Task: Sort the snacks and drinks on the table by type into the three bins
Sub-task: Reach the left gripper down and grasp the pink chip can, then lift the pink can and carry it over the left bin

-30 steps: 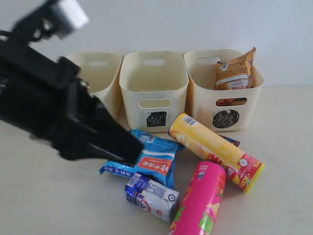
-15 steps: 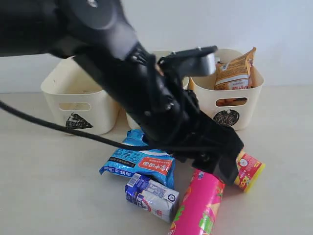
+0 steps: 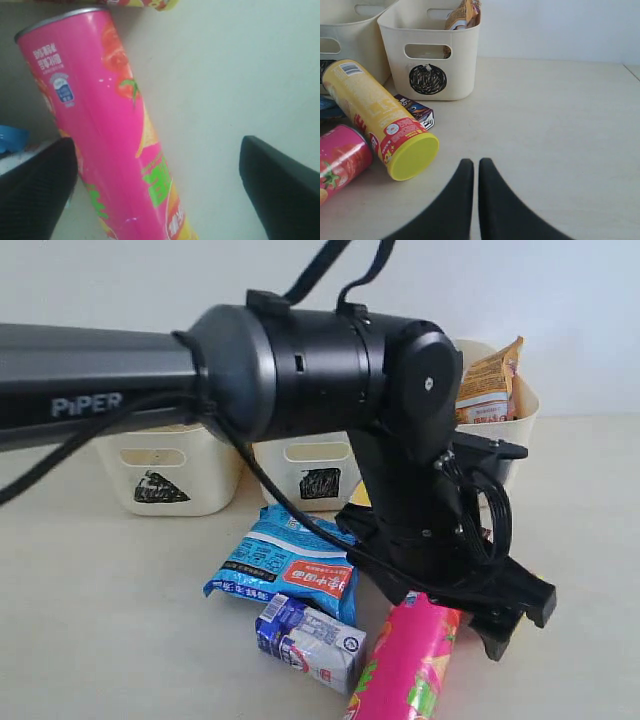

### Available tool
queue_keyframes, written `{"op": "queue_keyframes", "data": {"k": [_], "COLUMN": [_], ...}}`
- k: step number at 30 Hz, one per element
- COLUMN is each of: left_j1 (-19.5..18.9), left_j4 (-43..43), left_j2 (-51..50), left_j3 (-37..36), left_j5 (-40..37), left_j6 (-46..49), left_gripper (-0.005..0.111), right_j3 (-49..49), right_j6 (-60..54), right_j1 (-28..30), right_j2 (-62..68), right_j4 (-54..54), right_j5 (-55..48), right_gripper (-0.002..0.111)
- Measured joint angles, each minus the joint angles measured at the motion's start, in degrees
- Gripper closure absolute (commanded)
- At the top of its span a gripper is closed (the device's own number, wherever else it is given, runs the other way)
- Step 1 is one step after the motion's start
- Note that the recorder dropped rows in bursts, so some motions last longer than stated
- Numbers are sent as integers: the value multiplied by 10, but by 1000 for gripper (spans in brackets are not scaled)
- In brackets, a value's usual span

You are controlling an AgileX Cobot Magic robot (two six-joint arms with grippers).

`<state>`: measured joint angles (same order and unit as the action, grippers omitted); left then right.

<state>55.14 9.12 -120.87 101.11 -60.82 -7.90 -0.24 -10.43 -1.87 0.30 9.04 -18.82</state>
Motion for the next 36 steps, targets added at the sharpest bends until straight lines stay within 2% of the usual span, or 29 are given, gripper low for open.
{"op": "queue_keyframes", "data": {"k": [8, 14, 17, 20, 21, 22, 23, 25, 36], "left_j1": [1, 1, 1, 1, 1, 1, 1, 1, 1], "left_j4": [-73, -78, -78, -77, -77, -77, -77, -76, -75], "left_j2": [-49, -84, -96, -104, -107, -107, -107, -106, -16], "left_j3": [18, 18, 18, 19, 19, 19, 19, 19, 19], "left_j5": [-16, -16, -6, 3, 3, 4, 4, 1, -86], "left_j6": [-51, -68, -72, -79, -83, -86, -88, -89, -89], "left_gripper": [21, 21, 25, 40, 55, 64, 81, 100, 102], "right_j3": [0, 0, 0, 0, 0, 0, 0, 0, 0], "right_j6": [0, 0, 0, 0, 0, 0, 0, 0, 0], "right_j1": [0, 0, 0, 0, 0, 0, 0, 0, 0], "right_j2": [0, 0, 0, 0, 0, 0, 0, 0, 0], "right_j4": [0, 0, 0, 0, 0, 0, 0, 0, 0], "right_j5": [0, 0, 0, 0, 0, 0, 0, 0, 0], "right_gripper": [107, 107, 107, 107, 107, 107, 107, 107, 107]}}
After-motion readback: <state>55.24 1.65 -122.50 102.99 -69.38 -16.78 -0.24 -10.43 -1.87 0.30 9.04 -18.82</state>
